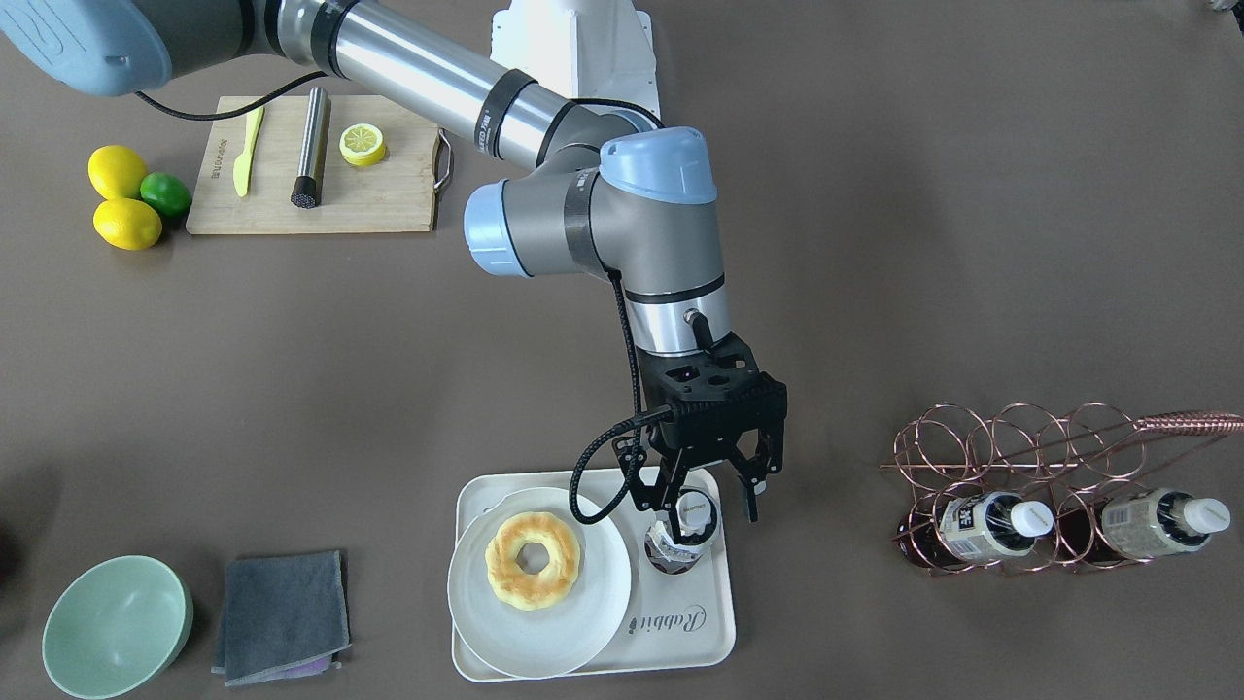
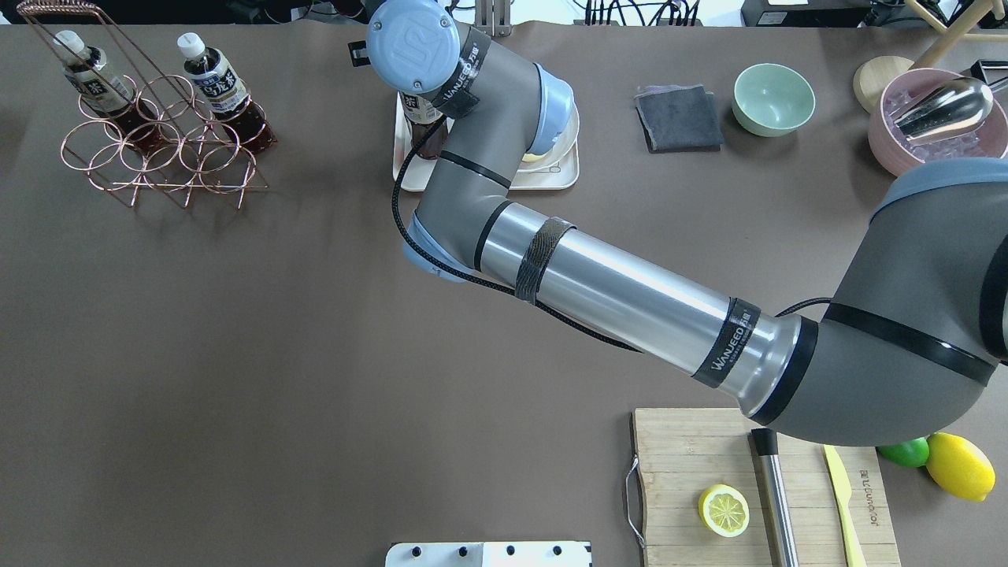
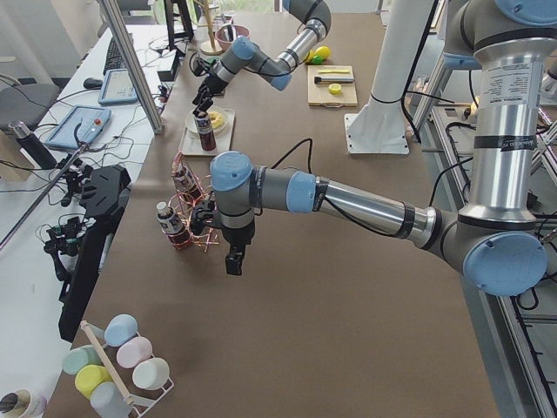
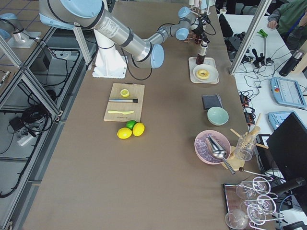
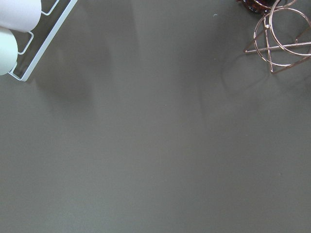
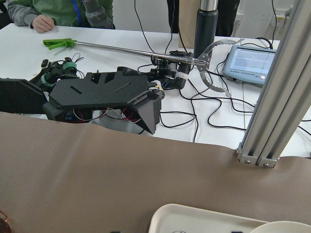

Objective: Place tea on tray

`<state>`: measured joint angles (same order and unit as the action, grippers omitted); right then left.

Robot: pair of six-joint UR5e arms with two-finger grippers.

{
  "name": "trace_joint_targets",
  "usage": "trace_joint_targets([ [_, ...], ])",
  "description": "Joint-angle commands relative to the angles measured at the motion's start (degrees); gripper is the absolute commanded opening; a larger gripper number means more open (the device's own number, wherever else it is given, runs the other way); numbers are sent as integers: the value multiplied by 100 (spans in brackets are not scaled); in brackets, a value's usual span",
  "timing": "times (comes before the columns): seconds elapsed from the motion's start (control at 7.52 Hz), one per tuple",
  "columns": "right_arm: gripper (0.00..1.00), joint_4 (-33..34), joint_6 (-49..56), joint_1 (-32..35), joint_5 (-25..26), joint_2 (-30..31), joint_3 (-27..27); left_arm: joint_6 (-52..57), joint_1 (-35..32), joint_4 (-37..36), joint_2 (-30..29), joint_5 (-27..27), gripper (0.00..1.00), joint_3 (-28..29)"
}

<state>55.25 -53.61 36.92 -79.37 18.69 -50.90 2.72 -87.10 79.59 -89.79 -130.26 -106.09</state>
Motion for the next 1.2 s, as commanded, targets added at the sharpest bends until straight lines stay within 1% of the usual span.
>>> trace_joint_targets([
  [0.0,100,160,-36,174,-419,65,-462,0,0,-5,-3,0,100,-26],
  [0.13,100,710,-45,279,-796,404,-1256,0,0,-14,-12,0,100,-17],
  [0.27,100,1403,-36,524,-1348,930,-2125,0,-26,-14,14,0,100,27],
  [0.4,100,1906,-53,840,-1980,1379,-2717,0,-87,-5,41,0,100,36],
  [0.53,100,2442,-54,1156,-2482,1966,-3289,9,-218,13,302,-8,100,36],
  [0.66,100,2656,16,1455,-2757,2764,-4008,9,-228,13,505,0,100,45],
  [0.8,100,2684,43,1797,-3238,3625,-4641,9,-229,-57,559,61,100,210],
  [0.93,100,2676,217,2140,-3652,4381,-5022,61,-237,3,559,71,100,386],
  [1.06,100,2675,628,2352,-3804,5259,-5496,131,-229,-66,559,36,100,396],
])
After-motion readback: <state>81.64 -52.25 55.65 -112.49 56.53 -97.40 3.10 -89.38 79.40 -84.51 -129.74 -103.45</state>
